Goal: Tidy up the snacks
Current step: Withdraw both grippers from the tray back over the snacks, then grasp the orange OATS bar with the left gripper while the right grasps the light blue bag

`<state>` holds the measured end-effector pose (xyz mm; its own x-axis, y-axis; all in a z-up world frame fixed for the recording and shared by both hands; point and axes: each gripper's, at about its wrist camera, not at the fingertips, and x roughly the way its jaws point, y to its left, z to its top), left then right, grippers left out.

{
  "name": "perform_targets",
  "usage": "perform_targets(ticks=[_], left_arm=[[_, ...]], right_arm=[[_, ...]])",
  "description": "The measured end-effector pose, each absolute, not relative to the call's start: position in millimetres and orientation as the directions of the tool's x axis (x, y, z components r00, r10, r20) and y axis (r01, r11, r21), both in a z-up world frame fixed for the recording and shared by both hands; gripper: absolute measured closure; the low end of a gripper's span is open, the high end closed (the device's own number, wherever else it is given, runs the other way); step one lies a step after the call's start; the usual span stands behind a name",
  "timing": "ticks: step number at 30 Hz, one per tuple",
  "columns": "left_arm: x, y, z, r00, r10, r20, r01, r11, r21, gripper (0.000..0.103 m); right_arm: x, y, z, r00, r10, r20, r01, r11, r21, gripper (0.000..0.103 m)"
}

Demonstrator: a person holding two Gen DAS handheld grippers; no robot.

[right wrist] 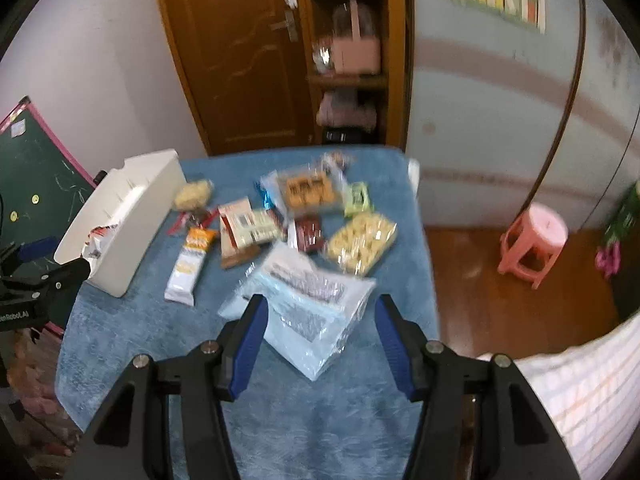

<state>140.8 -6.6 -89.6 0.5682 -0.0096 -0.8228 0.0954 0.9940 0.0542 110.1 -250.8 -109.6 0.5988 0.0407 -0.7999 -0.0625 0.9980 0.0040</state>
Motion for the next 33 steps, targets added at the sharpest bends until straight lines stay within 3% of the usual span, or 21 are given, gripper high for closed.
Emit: perform_targets(ticks=[13,21,33], left_arm=[[213.2,-15.3,-185.3,0.482,0.0,-0.876,0.105,0.993,0.058,0.002],[249.3,-12.1,-226.0,0.44,0.005,-0.898,0.069,0.997,0.04,0.003],[260.8,-14.5,-261.2,0.372,0.032,-0.928,0.066,0.996,0.06,0.003]], right_arm=[[155.2,-287.9,-219.7,0.429,0.152,-0.89,0.058,0.979,0.195,0.047],[180.6,-291.0,-237.5,0.432,0.24,-0.869,0.08,0.95,0.302,0.047],[189.4,-280.6,-240.5,0.448,0.202,-0.871,0.045,0.968,0.247,0.045]])
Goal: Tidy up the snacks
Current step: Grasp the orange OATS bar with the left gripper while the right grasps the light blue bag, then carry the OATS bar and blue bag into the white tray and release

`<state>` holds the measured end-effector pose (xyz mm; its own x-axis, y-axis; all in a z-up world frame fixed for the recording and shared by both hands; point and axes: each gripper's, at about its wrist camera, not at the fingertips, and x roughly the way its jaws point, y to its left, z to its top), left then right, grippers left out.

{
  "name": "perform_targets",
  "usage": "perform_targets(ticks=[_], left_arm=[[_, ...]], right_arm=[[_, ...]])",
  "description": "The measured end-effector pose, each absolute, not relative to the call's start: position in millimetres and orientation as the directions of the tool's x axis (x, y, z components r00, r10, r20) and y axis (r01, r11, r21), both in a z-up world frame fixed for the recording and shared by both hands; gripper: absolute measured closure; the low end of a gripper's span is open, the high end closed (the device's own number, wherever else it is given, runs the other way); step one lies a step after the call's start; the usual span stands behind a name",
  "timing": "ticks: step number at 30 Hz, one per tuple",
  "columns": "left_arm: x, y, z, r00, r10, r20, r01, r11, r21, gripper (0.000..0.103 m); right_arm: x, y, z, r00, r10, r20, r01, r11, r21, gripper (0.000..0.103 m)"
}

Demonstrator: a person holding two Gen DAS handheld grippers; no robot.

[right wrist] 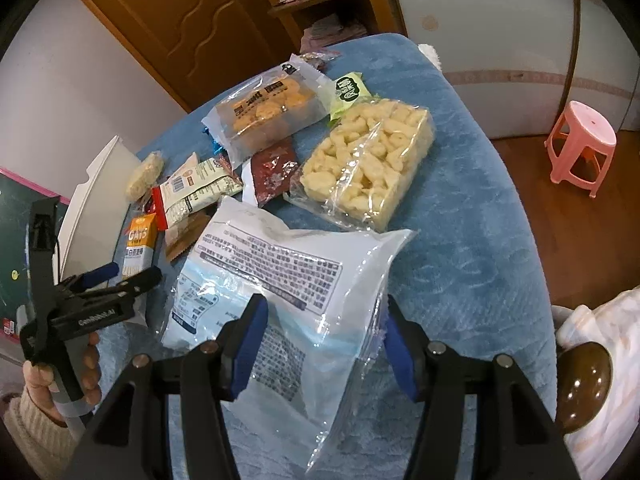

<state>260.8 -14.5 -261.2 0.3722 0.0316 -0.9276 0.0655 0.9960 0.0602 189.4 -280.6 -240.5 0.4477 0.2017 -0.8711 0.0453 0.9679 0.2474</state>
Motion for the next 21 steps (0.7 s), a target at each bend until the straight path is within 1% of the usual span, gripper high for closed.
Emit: perform_targets(ticks=[3,5,6,7,8,9,10,11,12,13,17,21], left_arm=[[260.6,-10.2,-266.8,0.361,0.005,-0.932,0.045,0.999,0.022,0.003],[261.2,-6.0,-268.4,0.353,-0.016,-0.935,0.029,1.0,-0.006,0.003],[260.5,-4.9,-268.5,0.352,-0.019,-0.936,0.029,1.0,-0.009,0.003],[259.9,-4.6,-268.1,0.353,-0.021,-0.935,0.032,0.999,-0.01,0.007],[259.0,-4.6,-267.3,0.356,-0.026,-0.934,0.037,0.999,-0.013,0.01],[257.4,-4.9,-265.6,0.36,-0.03,-0.933,0.044,0.999,-0.015,0.019],[255.4,-5.8,-263.3,0.366,-0.035,-0.93,0.055,0.998,-0.016,0.031],[253.4,-8.3,-260.1,0.372,-0.042,-0.927,0.068,0.998,-0.018,0.038],[250.3,-10.6,-256.8,0.378,-0.056,-0.924,0.087,0.996,-0.025,0.056],[248.6,-11.1,-255.4,0.38,-0.058,-0.923,0.094,0.995,-0.024,0.064],[236.6,-3.2,-246.5,0.375,-0.108,-0.921,0.097,0.992,-0.077,0.066],[205.7,11.2,-213.3,0.429,-0.148,-0.891,0.104,0.988,-0.114,0.067]], right_arm=[[189.8,-274.7,-239.0,0.454,0.188,-0.871,0.021,0.975,0.221,0.052],[188.0,-267.1,-234.9,0.466,0.173,-0.868,-0.009,0.982,0.19,0.064],[187.2,-263.6,-232.8,0.471,0.162,-0.867,-0.02,0.985,0.173,0.068],[185.7,-259.1,-229.8,0.478,0.146,-0.866,-0.033,0.988,0.149,0.076],[183.6,-254.1,-226.3,0.489,0.123,-0.864,-0.044,0.992,0.117,0.081],[182.1,-251.6,-224.4,0.493,0.112,-0.863,-0.048,0.994,0.102,0.082],[179.5,-249.5,-221.8,0.498,0.107,-0.861,-0.05,0.994,0.095,0.083],[177.6,-248.3,-220.2,0.502,0.104,-0.858,-0.051,0.995,0.09,0.085],[175.7,-247.0,-218.6,0.508,0.098,-0.856,-0.052,0.995,0.083,0.085],[172.6,-245.2,-215.9,0.514,0.094,-0.852,-0.055,0.996,0.077,0.086],[158.1,-239.8,-200.1,0.544,0.104,-0.833,-0.068,0.994,0.08,0.088],[140.8,-227.8,-178.6,0.574,0.107,-0.812,-0.102,0.993,0.058,0.089]])
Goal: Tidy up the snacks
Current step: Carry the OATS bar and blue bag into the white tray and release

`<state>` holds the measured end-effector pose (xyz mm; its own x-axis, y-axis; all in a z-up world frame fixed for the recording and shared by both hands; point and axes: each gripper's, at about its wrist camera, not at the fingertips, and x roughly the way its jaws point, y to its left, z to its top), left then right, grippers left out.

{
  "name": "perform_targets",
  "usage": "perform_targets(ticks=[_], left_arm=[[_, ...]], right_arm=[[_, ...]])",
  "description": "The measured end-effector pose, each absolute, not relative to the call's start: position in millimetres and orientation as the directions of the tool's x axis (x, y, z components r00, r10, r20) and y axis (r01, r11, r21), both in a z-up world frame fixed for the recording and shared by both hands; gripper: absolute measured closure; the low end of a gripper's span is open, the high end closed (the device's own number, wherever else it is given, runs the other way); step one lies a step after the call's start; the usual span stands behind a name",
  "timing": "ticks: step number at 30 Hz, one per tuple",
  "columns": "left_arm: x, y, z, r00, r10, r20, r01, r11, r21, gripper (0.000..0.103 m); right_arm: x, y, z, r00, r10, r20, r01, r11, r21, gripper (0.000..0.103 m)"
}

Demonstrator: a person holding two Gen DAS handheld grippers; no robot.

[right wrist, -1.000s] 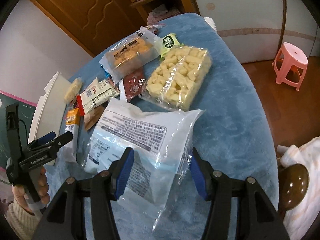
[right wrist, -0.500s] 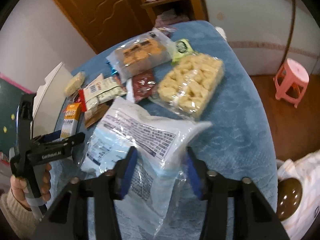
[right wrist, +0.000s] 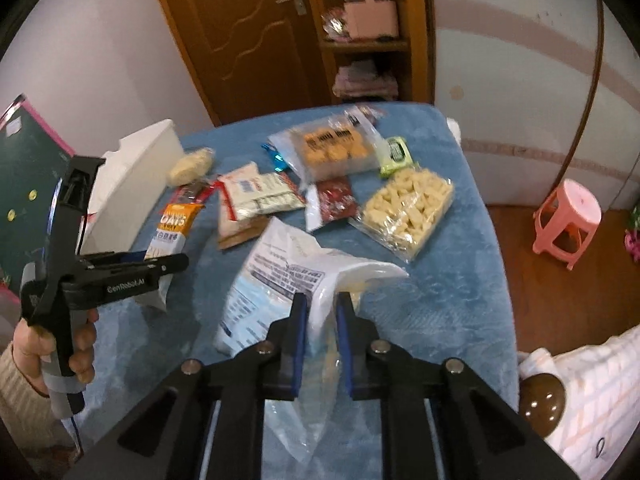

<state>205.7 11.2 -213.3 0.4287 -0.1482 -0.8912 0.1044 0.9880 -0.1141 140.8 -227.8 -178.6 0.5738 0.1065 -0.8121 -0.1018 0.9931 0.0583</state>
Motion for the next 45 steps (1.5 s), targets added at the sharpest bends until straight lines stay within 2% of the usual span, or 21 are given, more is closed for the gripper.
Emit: perform_targets(ticks=[7,12,18,28,34,45], left_arm=[[157.9,33.2,-141.2,0.519,-0.155,-0.84,0.158,0.984,-0.083,0.067],[131.2,59.1,-97.1,0.574,-0.111,-0.811,0.142,0.989,-0.036,0.066],[111.7,122.3,-36.2,0.666,-0.007,-0.746,0.052,0.998,0.036,0.066],[124.7,217.0,25.8,0.74,0.155,-0.654,-0.1,0.988,0.12,0.066],[162.9,252.7,34.7,0.746,0.196,-0.637,-0.167,0.98,0.107,0.066],[223.2,280.2,-0.2,0.711,0.195,-0.676,-0.183,0.979,0.09,0.066]], right_arm=[[110.3,-205.0,-136.9,0.63,0.122,-0.767,-0.166,0.986,0.021,0.09],[95.2,-176.2,-99.2,0.68,0.151,-0.717,-0.222,0.975,-0.005,0.09],[94.4,-125.0,-39.9,0.747,0.211,-0.631,-0.297,0.954,-0.033,0.09],[120.7,-22.0,40.3,0.82,0.285,-0.496,-0.376,0.922,-0.091,0.09],[158.3,30.2,42.2,0.788,0.324,-0.524,-0.427,0.9,-0.085,0.09],[208.5,101.0,-18.9,0.683,0.347,-0.643,-0.492,0.869,-0.054,0.09]])
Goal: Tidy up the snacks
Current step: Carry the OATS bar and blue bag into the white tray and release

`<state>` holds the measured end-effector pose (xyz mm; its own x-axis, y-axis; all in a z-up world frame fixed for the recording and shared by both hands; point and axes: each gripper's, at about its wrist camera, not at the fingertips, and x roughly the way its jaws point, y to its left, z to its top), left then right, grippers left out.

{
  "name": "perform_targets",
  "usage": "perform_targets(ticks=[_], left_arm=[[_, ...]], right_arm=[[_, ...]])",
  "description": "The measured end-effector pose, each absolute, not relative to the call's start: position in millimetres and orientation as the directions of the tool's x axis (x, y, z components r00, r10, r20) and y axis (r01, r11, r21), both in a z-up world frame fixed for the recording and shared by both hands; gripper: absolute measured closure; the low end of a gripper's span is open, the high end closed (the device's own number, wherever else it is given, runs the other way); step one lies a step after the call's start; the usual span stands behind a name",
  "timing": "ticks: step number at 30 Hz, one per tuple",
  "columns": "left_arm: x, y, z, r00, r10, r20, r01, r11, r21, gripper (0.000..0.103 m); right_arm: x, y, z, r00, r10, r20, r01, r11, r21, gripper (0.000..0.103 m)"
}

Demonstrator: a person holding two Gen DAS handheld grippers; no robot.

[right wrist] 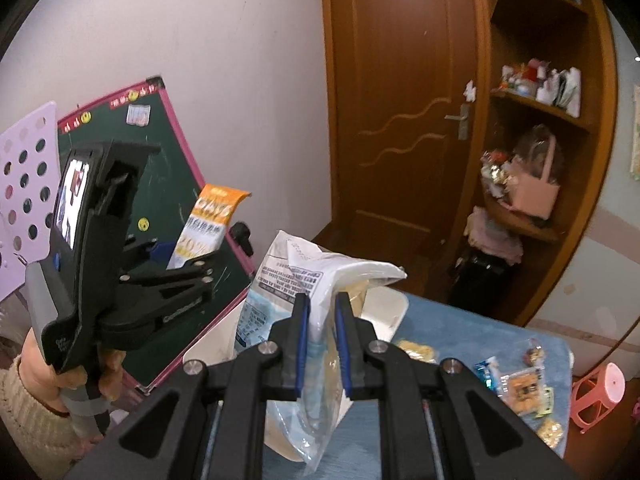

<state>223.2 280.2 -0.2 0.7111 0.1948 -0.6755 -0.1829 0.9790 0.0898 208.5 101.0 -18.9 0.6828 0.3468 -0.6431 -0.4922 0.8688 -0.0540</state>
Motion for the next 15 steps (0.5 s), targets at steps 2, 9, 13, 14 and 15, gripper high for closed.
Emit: perform_targets(ticks=[2,9,13,14,15], left_arm=[[230.3,282.1,-8.3,0.707,0.19,-0.681,-0.177,0.98,0.09,0.066],[251.7,279.0,-43.8,0.681,0.188,-0.707,-0.155,0.982,0.112,0.066],[260.8,277.4,-61.3,0.667,0.183,-0.722,-0.14,0.983,0.12,0.065],[262.6,277.7,-64.3,0.664,0.185,-0.724,-0.14,0.983,0.123,0.065],[264.1,277.8,-67.8,0.661,0.189,-0.726,-0.139,0.982,0.129,0.064]], right_arm=[[212.9,105.8,-32.4,0.663,0.347,-0.663,-0.498,0.866,-0.045,0.09],[223.7,122.1,-77.9,0.591,0.331,-0.736,-0.513,0.858,-0.026,0.09],[227.4,129.7,-101.9,0.546,0.33,-0.77,-0.523,0.852,-0.005,0.09],[228.1,130.4,-106.0,0.536,0.331,-0.776,-0.525,0.851,0.0,0.089],[228.9,131.9,-110.2,0.524,0.334,-0.783,-0.527,0.85,0.009,0.089]])
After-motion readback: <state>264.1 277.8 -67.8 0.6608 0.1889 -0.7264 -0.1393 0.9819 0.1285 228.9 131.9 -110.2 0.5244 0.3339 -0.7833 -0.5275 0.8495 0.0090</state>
